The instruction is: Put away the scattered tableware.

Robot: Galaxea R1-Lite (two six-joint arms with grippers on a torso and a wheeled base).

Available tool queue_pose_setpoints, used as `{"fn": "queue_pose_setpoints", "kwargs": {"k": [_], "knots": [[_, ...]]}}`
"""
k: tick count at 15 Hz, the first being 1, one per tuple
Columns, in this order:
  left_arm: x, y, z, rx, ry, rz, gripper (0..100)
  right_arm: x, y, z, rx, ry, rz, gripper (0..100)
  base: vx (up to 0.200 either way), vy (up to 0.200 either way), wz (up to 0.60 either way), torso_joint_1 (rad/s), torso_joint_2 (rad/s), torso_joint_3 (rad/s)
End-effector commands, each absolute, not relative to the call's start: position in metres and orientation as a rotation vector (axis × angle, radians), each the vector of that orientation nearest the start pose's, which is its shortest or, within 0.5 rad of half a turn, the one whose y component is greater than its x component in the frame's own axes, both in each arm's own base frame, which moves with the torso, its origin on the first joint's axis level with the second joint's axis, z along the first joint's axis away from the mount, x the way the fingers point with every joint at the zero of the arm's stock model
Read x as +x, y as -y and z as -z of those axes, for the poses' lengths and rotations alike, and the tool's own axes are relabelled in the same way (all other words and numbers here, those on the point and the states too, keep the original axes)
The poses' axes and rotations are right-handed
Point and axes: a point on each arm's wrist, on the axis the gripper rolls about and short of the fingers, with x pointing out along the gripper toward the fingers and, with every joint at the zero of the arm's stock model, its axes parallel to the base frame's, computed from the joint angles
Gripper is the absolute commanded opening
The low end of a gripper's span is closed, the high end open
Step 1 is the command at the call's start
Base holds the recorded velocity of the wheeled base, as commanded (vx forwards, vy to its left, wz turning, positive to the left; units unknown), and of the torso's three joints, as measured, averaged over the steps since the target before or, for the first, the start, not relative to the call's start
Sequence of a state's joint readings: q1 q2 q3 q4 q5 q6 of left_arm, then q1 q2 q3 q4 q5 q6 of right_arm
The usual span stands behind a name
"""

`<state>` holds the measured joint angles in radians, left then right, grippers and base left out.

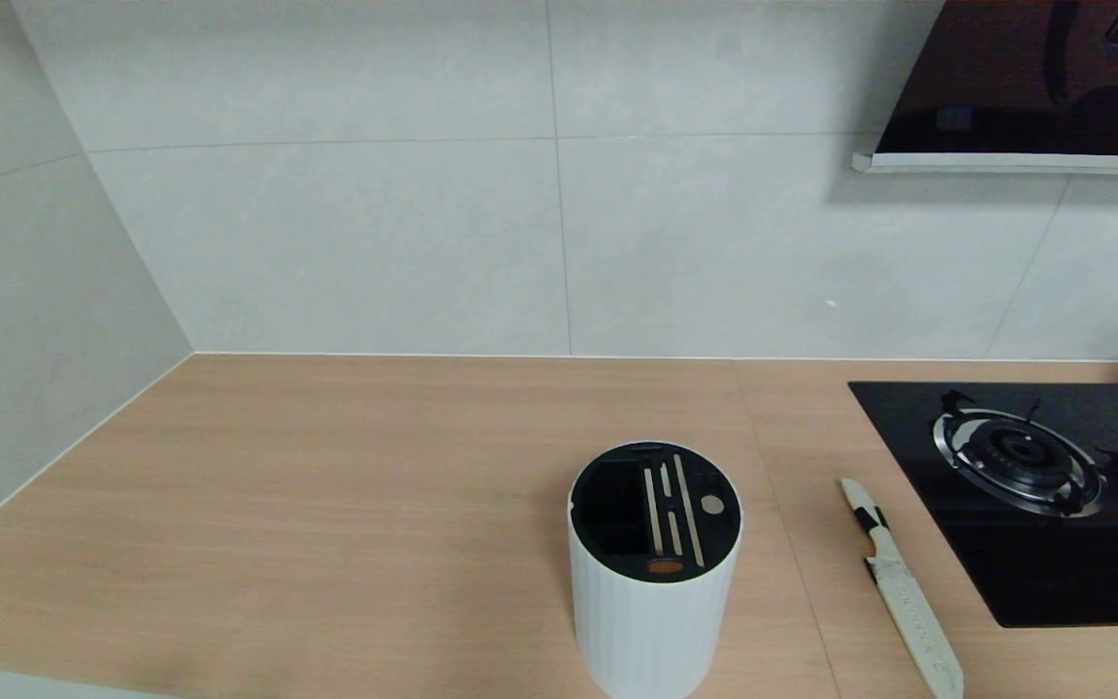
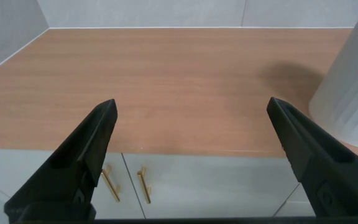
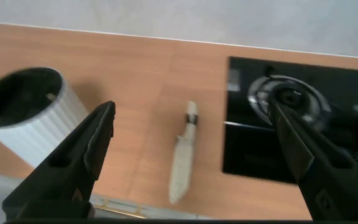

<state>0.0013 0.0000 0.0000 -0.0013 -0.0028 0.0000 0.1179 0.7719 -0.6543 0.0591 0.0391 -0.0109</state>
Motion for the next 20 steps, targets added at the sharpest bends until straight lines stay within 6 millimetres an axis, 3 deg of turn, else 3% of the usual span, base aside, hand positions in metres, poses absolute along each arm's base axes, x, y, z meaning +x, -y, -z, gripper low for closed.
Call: {"fn": "queue_pose_setpoints", "kwargs": {"k": [1,2,8,13,20], "knots": [[-0.023,0.000,-0.076,0.000,0.002,0.002,100,0.104,-0.018,-0.253,-0.019,-0.254,-0.200,100,0.000,0.000,0.00,0.000,0.00,0.000],[-0.023,0.000,-0.076,0.002,0.002,0.002,100,0.123,-0.021,-0.248,-0.024,-0.319,-0.201,100,0.000,0.000,0.00,0.000,0.00,0.000],[-0.023,0.000,-0.076,0.000,0.002,0.002,100,0.166,-0.037,-0.189,-0.061,-0.631,-0.245,100,0.000,0.000,0.00,0.000,0.00,0.000],[-0.023,0.000,-0.076,0.000,0.002,0.002,100,0.189,-0.041,-0.156,-0.079,-0.678,-0.213,100,0.000,0.000,0.00,0.000,0.00,0.000],[-0.023,0.000,-0.076,0.000,0.002,0.002,100,0.234,-0.045,-0.078,-0.094,-0.824,-0.159,100,0.000,0.000,0.00,0.000,0.00,0.000]]}}
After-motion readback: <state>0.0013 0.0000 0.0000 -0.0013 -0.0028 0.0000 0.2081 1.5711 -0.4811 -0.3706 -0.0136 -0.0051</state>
